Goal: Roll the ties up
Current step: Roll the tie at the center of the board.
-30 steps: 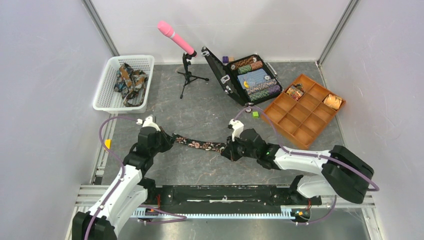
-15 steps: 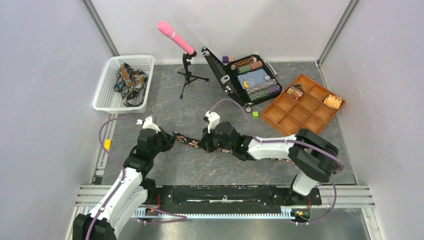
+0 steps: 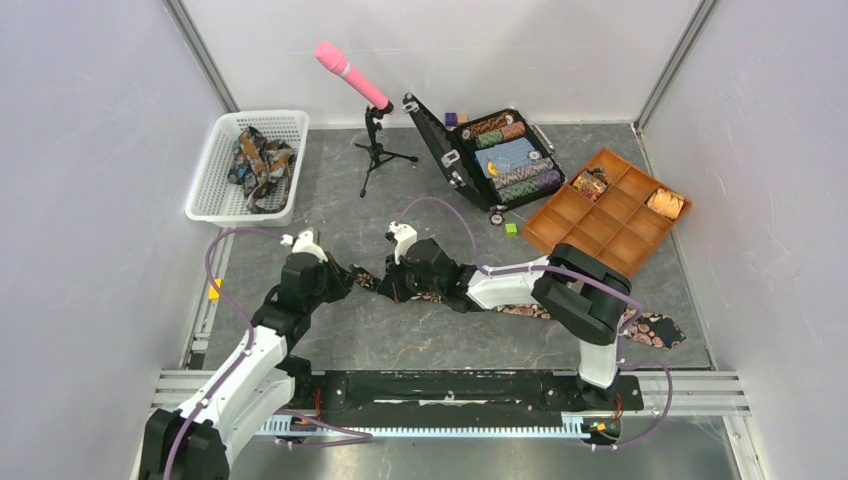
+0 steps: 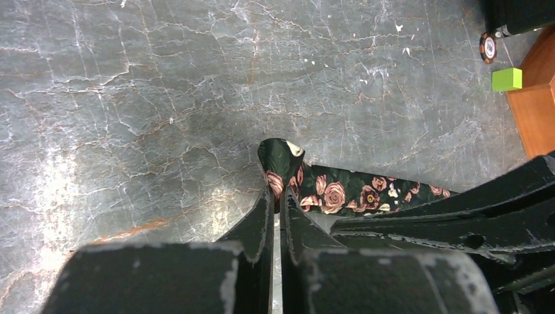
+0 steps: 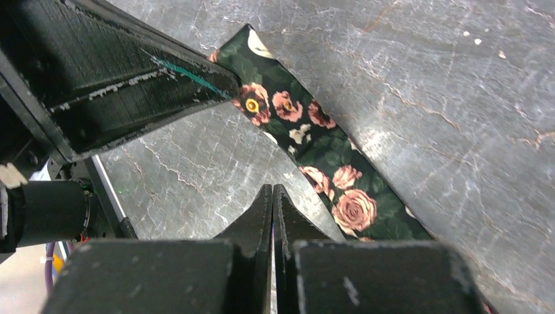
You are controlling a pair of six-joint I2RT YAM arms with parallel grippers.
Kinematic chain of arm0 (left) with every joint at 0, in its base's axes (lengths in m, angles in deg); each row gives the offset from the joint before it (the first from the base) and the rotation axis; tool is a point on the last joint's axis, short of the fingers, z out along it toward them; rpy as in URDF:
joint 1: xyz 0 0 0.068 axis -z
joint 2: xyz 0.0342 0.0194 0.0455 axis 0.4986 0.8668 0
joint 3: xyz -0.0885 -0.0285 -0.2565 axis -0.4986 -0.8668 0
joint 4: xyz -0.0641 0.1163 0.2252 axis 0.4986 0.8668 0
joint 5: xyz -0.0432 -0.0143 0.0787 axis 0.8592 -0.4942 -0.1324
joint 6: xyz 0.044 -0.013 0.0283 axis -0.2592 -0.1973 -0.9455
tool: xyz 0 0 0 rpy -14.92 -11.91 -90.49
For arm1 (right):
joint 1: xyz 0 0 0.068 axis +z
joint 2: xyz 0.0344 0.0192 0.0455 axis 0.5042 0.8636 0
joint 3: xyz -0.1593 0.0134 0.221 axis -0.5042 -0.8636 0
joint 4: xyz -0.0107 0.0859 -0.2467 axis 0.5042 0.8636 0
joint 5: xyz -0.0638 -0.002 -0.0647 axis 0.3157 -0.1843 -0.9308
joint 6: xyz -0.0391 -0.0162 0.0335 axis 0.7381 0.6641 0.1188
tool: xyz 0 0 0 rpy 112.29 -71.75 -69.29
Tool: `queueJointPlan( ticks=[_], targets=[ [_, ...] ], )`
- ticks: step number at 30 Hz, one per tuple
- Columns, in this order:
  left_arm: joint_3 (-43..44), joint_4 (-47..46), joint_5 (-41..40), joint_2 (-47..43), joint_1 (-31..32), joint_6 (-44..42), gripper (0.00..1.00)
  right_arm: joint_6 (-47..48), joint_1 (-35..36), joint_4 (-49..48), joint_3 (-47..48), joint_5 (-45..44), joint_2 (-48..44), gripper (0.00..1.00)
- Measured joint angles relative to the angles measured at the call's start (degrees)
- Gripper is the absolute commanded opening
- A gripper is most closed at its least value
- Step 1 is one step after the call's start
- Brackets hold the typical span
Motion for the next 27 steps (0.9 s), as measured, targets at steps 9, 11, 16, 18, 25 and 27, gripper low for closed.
queueJointPlan(
  ticks=[9,11,16,18,25,27],
  targets=[
    [0.8,-0.2,-0.1,1.9,1.9,-0.9,0.03,0.0,0.0,-0.6,2.7,1.6,3.5,0.00],
    [0.8,-0.1,-0.1,2.1,2.2,-1.0,0.05,0.0,0.0,-0.9,2.8,1.7,4.0,0.00],
    [0.8,-0.2,-0.2,2.3,2.9,-1.2,0.08,0.0,0.0,-0.8,3.8,1.7,5.4,0.00],
    [0.8,-0.1,-0.2,2.5,3.0,-1.4,0.11,0.0,0.0,-0.8,4.2,1.7,5.6,0.00],
    [0.8,0.3,-1.7,2.5,3.2,-1.4,0.20,0.0,-0.3,-0.8,5.6,1.8,6.3,0.00],
    [0.8,0.7,-2.8,1.9,3.2,-1.4,0.22,0.1,-0.5,-0.8,5.9,1.9,6.3,0.00]
  ],
)
